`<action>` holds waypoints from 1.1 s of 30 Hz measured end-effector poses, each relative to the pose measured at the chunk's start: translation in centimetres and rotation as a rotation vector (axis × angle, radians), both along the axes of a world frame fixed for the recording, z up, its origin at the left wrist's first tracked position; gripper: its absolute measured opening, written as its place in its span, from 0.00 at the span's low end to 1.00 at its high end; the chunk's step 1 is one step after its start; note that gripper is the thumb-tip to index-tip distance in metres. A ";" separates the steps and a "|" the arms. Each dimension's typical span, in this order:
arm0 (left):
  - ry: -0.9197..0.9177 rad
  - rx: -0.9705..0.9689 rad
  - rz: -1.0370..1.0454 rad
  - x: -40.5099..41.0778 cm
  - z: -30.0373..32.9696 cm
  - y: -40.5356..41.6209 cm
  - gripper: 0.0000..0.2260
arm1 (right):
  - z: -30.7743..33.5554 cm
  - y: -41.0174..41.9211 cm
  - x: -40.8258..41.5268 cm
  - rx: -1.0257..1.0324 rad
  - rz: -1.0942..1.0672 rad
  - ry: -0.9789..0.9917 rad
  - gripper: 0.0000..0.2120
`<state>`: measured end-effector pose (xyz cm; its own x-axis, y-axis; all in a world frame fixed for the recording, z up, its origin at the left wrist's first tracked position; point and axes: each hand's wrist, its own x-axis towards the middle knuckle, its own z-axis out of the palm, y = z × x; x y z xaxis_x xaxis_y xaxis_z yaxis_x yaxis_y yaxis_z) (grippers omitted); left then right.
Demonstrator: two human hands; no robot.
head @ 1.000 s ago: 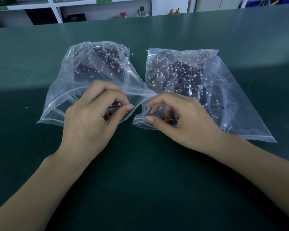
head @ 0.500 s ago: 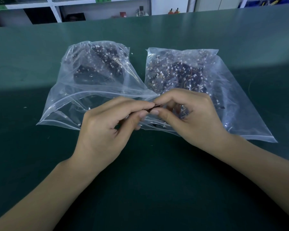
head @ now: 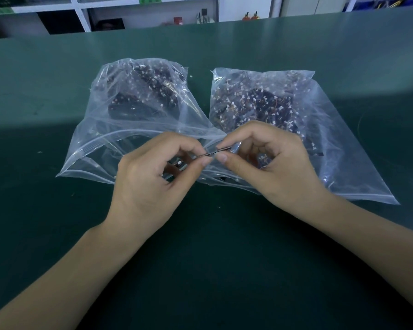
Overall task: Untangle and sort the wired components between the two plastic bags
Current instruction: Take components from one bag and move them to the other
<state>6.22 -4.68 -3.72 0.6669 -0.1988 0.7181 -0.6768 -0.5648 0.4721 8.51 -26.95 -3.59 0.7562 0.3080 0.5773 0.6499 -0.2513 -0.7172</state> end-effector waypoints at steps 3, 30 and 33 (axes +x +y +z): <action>-0.007 0.026 -0.002 0.1 0.0 0.1 0.04 | 0.2 0.0 -0.1 -0.005 -0.003 0.013 0.03; 0.008 0.068 0.034 0.1 0.0 0.1 0.03 | 0.6 -0.1 -0.1 -0.097 0.004 0.031 0.04; -0.018 0.035 0.056 0.0 0.0 0.2 0.02 | 0.5 -0.4 0.1 -0.187 -0.027 -0.037 0.07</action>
